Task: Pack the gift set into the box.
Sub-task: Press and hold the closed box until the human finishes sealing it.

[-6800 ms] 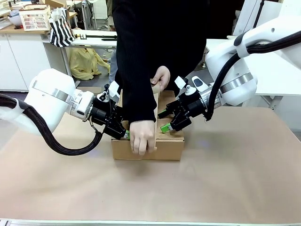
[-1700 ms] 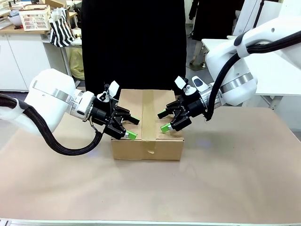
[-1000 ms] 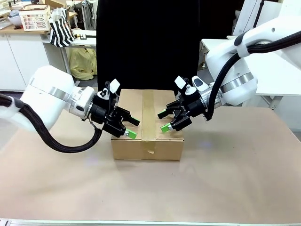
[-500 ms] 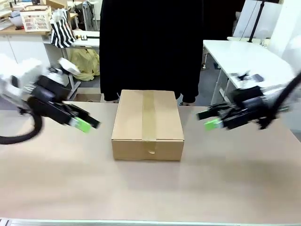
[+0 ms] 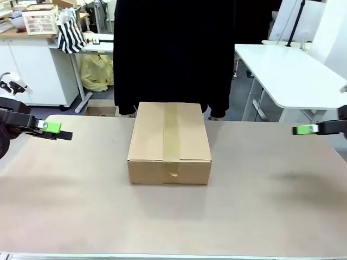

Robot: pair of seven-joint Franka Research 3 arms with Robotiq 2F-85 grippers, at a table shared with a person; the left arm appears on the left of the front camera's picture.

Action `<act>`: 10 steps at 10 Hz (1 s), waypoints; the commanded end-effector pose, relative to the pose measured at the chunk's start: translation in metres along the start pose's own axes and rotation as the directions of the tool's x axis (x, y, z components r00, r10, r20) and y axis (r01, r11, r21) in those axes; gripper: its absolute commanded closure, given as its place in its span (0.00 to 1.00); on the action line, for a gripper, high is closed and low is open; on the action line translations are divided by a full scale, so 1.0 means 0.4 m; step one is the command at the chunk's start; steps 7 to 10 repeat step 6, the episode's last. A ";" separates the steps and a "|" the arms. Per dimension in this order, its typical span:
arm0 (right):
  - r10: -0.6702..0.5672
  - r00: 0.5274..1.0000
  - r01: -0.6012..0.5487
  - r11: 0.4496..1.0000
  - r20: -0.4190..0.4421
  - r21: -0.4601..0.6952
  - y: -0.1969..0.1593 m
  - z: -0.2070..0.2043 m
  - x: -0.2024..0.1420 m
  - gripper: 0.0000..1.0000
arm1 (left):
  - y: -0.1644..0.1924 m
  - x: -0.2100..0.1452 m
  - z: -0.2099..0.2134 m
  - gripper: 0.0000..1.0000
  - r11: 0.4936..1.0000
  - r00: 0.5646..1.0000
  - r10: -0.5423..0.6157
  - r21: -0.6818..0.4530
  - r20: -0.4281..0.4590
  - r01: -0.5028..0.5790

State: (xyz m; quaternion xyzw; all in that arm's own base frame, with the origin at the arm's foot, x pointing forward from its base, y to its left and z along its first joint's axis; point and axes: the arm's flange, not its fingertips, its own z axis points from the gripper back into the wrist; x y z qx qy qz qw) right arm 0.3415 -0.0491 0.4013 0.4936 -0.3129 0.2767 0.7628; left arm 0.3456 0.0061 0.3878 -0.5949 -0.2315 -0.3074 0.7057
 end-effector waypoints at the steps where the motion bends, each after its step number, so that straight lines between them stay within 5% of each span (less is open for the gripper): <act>1: 0.072 0.997 -0.070 0.995 -0.030 0.070 0.058 -0.070 0.043 0.00 | -0.063 0.029 -0.039 0.00 0.998 0.996 -0.056 -0.026 -0.064 0.055; 10: 0.072 0.997 -0.070 0.995 -0.030 0.070 0.058 -0.070 0.043 0.00 | -0.063 0.029 -0.039 0.00 0.998 0.996 -0.056 -0.026 -0.064 0.055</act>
